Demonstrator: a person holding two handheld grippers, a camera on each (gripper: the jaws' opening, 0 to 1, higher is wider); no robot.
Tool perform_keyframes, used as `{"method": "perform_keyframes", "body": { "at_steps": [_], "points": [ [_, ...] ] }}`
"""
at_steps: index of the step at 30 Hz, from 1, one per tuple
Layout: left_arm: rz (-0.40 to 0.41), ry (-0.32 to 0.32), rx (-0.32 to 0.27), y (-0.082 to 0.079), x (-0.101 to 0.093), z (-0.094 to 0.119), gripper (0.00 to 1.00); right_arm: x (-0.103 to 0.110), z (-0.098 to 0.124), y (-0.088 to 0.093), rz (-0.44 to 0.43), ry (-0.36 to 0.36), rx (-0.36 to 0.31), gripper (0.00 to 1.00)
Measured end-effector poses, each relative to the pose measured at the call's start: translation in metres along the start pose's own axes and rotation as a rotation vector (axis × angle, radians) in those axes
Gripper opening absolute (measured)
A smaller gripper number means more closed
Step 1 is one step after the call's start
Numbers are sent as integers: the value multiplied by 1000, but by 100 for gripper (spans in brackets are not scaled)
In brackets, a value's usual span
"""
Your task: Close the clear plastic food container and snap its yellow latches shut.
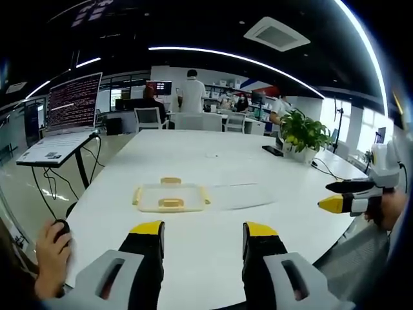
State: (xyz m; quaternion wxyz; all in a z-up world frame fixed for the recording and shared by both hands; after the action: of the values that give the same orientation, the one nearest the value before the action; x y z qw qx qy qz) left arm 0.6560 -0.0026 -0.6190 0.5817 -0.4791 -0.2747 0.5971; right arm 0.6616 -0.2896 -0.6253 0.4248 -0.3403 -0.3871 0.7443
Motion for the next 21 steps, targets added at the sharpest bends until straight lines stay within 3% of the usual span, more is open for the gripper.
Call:
{"method": "perform_keyframes", "body": {
  "at_steps": [21],
  "points": [
    [-2, 1, -1, -1, -1, 0, 43, 0, 0, -1, -5, -6, -3, 56]
  ]
}}
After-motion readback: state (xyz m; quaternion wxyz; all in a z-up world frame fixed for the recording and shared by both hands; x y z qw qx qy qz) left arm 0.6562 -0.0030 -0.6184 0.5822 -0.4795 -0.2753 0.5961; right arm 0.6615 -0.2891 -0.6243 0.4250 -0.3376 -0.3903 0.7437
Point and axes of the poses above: the point that each gripper's makers call its tool centre point, and the gripper's own axes: z roughly backward along the fingers, x roughly to its left, y roughly out of its underside, the point moved 7 cm from there along z, roughly backward along the fingers, and after that the axes turned 11 degrees about z, right-handed, at the moved point
